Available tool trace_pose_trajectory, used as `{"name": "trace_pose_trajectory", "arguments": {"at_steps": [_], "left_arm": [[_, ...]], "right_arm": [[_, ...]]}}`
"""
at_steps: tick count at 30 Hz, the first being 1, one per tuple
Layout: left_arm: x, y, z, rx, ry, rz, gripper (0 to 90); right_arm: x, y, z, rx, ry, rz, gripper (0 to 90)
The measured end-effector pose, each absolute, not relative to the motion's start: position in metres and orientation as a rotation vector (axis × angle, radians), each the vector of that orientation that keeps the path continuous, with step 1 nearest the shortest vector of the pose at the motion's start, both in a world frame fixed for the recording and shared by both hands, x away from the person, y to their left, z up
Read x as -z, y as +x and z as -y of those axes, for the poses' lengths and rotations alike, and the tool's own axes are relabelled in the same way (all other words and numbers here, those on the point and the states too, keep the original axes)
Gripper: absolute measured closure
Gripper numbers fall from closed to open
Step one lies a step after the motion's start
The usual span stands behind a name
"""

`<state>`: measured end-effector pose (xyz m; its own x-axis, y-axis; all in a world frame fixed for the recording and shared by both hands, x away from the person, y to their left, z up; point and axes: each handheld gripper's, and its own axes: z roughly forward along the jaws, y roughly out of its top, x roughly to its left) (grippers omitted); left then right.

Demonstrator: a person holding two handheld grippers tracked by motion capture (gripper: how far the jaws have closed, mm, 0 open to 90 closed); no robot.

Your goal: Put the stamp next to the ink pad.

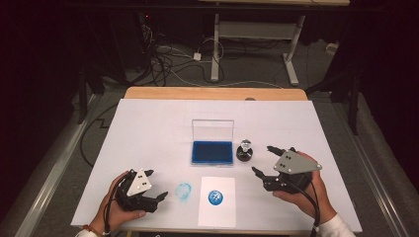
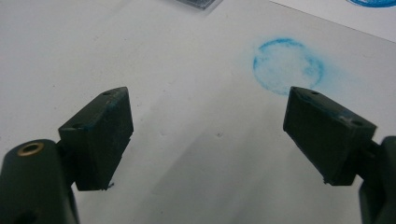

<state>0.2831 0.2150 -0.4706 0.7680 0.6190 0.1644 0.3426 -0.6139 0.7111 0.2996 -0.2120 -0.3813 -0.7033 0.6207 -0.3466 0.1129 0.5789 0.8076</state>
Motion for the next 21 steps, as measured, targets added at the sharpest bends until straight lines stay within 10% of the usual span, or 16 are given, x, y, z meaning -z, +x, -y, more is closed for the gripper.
{"name": "trace_pose_trajectory", "arguments": {"at_steps": [21], "left_arm": [[0.470,0.282,-0.214,-0.531,2.282,-0.706,15.6]], "right_arm": [[0.397,0.289,0.226,-1.035,0.609,-2.183,26.0]]}}
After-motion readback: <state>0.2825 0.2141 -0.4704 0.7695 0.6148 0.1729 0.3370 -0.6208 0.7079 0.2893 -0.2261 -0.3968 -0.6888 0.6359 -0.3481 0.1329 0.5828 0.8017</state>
